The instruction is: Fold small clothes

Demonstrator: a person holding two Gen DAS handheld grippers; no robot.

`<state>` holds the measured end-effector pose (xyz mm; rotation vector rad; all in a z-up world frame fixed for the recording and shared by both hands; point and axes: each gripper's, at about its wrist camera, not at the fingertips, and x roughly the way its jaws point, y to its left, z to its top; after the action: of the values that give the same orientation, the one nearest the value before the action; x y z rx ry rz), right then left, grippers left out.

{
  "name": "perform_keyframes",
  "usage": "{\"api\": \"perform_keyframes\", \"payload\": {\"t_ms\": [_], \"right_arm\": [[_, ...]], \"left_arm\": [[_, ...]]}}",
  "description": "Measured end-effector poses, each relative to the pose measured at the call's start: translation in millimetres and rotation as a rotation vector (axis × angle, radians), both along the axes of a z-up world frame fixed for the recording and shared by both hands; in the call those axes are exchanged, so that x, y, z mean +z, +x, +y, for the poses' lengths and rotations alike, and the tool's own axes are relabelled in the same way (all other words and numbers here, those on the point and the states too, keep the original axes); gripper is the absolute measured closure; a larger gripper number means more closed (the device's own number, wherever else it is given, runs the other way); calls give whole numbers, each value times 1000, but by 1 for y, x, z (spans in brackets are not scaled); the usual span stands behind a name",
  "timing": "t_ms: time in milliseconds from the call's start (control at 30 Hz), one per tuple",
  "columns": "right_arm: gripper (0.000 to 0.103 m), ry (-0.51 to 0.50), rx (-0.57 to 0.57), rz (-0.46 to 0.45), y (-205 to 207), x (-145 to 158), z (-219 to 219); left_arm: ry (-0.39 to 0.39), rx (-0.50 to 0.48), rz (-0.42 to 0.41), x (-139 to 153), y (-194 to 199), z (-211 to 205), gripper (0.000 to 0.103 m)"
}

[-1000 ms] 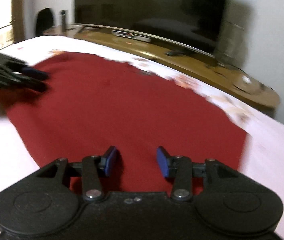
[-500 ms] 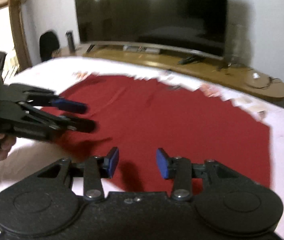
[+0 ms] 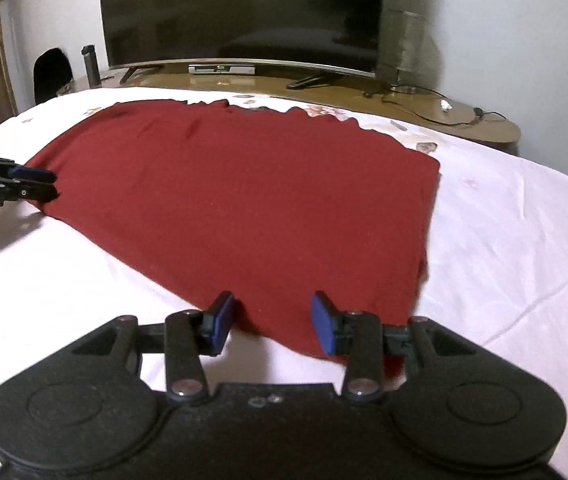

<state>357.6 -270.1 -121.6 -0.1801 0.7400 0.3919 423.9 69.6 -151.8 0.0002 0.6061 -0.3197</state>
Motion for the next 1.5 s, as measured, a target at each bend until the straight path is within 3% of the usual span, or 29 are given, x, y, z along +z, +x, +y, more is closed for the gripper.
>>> {"api": "perform_keyframes", "payload": {"t_ms": [100, 200, 233, 267, 300, 367, 500, 600, 667, 833, 967, 1033, 1133, 1200, 1267, 1333, 1400, 1500], "right_arm": [[66, -32, -24, 11, 5, 7, 12], [64, 5, -37, -65, -5, 27, 12], [64, 10, -47, -77, -8, 27, 10], [65, 13, -72, -51, -4, 19, 6], [65, -10, -109, 33, 5, 4, 1], [65, 51, -126, 25, 6, 0, -8], [65, 42, -155, 46, 11, 8, -2], [63, 100, -195, 0, 2, 18, -5], [62, 75, -235, 46, 7, 7, -8], [63, 31, -235, 44, 8, 7, -1], [61, 31, -217, -41, -3, 20, 6], [60, 12, -240, 49, 7, 3, 2], [60, 30, -236, 48, 9, 6, -1], [60, 26, -234, 45, 8, 12, 0], [58, 55, -239, 13, 0, 19, -3], [58, 78, -249, -11, -8, 23, -8], [58, 103, -259, -19, -15, 24, -13], [58, 138, -274, -20, -21, 24, -19]], "left_arm": [[-8, 16, -33, 14, -7, -5, 53], [61, 46, 13, 5, -5, -3, 53], [40, 46, 6, 0, -5, 1, 53], [8, 53, 5, -1, -6, 6, 53], [-7, 61, 10, 0, -6, 8, 53], [15, 63, 15, 2, -6, 5, 53], [11, 74, 13, 2, -7, 4, 53], [12, 81, 9, 1, -9, 3, 53], [13, 87, 6, 1, -8, 2, 53], [20, 91, 5, 0, -9, 1, 53], [27, 89, 3, 0, -9, -1, 53], [34, 87, 5, 1, -9, -2, 52], [40, 92, 13, 5, -12, -1, 48], [43, 115, 17, 11, -21, 0, 31], [47, 125, 0, 16, -35, 2, 28], [13, 137, 14, 17, -49, 7, 28], [-91, 173, 56, 14, -57, 17, 28], [-380, 225, 145, 0, -58, 37, 28]]}}
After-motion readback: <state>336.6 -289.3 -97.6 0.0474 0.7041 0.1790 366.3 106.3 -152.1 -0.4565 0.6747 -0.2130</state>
